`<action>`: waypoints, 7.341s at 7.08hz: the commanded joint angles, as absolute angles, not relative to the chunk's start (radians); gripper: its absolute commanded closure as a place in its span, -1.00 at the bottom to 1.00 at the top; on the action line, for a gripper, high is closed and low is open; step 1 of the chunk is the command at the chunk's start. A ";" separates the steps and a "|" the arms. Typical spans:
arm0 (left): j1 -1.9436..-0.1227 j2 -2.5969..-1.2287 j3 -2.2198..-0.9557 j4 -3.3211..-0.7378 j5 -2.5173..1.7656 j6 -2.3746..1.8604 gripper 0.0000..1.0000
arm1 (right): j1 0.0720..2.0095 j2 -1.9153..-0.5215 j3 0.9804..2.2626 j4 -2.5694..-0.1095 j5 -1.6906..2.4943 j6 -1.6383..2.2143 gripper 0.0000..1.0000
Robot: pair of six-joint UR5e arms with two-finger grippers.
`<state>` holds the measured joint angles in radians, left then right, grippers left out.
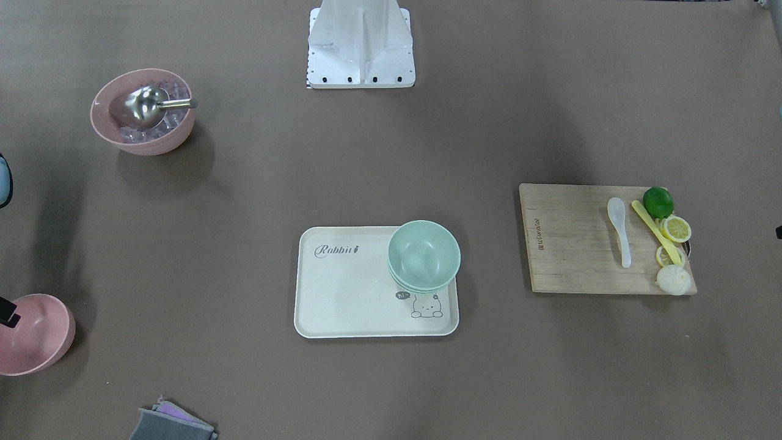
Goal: Stack pink bowl on green and place spoon
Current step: 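Move the right gripper down to the rim of the pink bowl, then lift the pink bowl with the right gripper while left gripper reaches toward spoon, then set pink bowl on green bowls while left gripper descends over white spoon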
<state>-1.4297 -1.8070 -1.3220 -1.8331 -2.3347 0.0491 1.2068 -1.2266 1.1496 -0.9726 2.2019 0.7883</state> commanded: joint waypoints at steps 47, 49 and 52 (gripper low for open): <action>-1.035 -1.881 -1.618 -1.647 -2.279 -0.552 1.00 | 0.614 -0.727 1.345 -0.974 1.839 1.681 0.73; -1.035 -1.882 -1.618 -1.647 -2.278 -0.552 1.00 | 0.614 -0.727 1.348 -0.976 1.823 1.678 -1.00; -1.034 -1.952 -1.621 -1.638 -2.290 -0.581 1.00 | 0.690 -0.748 1.348 -0.977 1.868 1.671 -1.00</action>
